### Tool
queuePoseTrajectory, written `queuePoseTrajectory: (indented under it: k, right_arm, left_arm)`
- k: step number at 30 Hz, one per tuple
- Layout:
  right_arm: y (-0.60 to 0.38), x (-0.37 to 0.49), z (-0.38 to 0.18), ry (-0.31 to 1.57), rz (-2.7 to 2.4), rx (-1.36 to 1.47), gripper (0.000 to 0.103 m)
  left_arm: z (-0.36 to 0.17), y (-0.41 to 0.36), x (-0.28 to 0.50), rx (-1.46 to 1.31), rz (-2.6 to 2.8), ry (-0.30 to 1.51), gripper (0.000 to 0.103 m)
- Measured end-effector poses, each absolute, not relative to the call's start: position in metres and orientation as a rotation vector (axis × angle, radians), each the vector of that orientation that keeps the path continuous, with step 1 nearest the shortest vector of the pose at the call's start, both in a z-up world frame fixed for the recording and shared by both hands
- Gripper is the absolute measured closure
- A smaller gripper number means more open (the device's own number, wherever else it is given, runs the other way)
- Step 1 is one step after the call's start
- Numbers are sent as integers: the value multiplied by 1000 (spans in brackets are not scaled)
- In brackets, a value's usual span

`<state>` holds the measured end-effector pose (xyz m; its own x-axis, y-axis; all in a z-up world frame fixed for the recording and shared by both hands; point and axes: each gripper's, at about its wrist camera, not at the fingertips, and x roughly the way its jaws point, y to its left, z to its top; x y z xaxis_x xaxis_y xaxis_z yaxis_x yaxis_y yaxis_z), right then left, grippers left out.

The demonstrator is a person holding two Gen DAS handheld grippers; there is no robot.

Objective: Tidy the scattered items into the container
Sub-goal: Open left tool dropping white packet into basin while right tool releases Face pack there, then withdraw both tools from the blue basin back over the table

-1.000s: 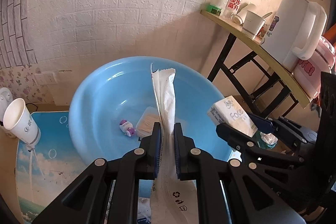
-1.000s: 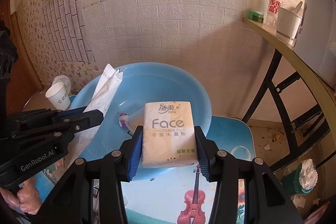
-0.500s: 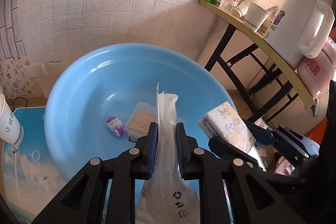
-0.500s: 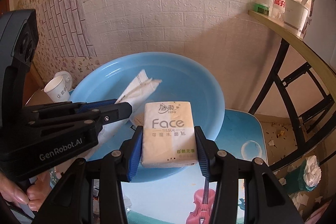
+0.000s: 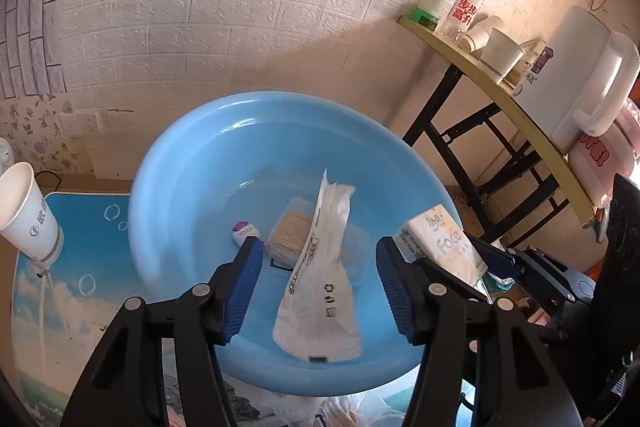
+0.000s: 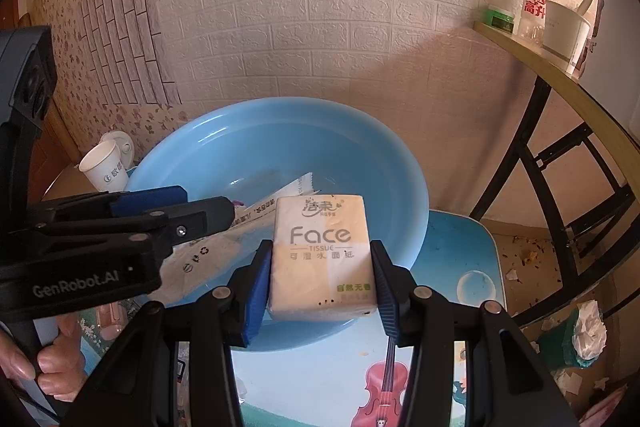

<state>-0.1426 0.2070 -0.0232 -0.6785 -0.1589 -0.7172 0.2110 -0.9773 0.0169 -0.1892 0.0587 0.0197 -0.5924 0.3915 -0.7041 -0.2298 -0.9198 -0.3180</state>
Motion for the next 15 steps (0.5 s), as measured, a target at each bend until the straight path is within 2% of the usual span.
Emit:
queuePoseTrajectory:
  k: [5, 11, 13, 14, 15]
  right_arm:
    - [202, -151, -25, 126, -2695, 1154, 55]
    - [195, -155, -28, 140, -2672, 1162, 55]
    - [193, -153, -28, 150, -2669, 1158, 47]
    - [192, -151, -27, 159, -2675, 1147, 33]
    - [191, -149, -25, 168, -2684, 1121, 25]
  left_arm:
    - [26, 46, -180, -1157, 2548, -261, 39]
    - [33, 37, -164, -1116, 2606, -199, 30]
    - [35, 33, -158, -1098, 2626, -180, 27]
    - [36, 32, -155, -1091, 2634, -173, 27]
    - [36, 30, -153, -1088, 2638, -170, 26]
